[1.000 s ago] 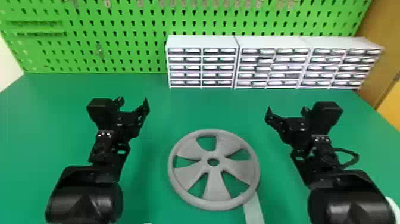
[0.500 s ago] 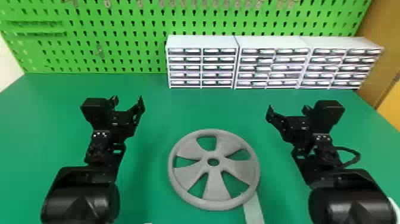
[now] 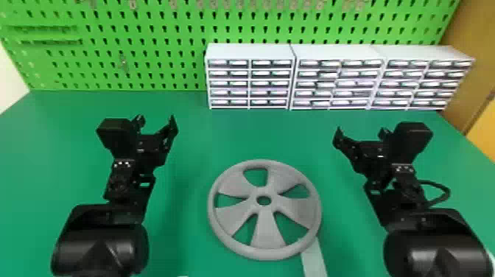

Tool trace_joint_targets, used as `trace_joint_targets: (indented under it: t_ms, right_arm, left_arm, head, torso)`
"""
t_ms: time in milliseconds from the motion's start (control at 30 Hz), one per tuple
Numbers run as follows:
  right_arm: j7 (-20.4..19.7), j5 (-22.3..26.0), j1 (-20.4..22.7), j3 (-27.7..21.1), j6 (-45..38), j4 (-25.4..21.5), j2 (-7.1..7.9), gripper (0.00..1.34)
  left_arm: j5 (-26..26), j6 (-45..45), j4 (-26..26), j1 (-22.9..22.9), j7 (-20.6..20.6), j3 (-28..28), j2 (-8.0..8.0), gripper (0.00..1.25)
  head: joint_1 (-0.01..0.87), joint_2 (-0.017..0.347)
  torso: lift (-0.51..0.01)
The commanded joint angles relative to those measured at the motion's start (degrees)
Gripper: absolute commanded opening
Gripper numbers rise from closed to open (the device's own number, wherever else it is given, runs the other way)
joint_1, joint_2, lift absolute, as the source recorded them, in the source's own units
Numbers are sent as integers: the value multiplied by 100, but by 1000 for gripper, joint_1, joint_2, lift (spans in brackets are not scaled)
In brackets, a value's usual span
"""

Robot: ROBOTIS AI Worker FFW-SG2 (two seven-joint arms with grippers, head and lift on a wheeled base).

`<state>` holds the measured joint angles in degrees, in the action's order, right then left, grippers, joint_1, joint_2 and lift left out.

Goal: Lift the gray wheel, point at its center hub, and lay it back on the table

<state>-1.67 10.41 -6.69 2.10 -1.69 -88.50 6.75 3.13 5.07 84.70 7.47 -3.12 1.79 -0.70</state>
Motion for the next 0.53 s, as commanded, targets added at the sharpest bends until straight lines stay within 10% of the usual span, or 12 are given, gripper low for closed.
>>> trace_joint_targets:
  t_ms: [0, 500]
  right_arm:
    - [0, -13, -8, 19, 2, 0, -7, 1203]
    - [0, -30, -34, 45, 2, 0, -16, 1203]
  left_arm:
    - [12, 11, 12, 0, 4, 5, 0, 744]
    - [30, 11, 91, -44, 22, 146, 0, 744]
  head:
    - [692, 48]
    - [692, 48]
  torso:
    - [-96]
    - [-96]
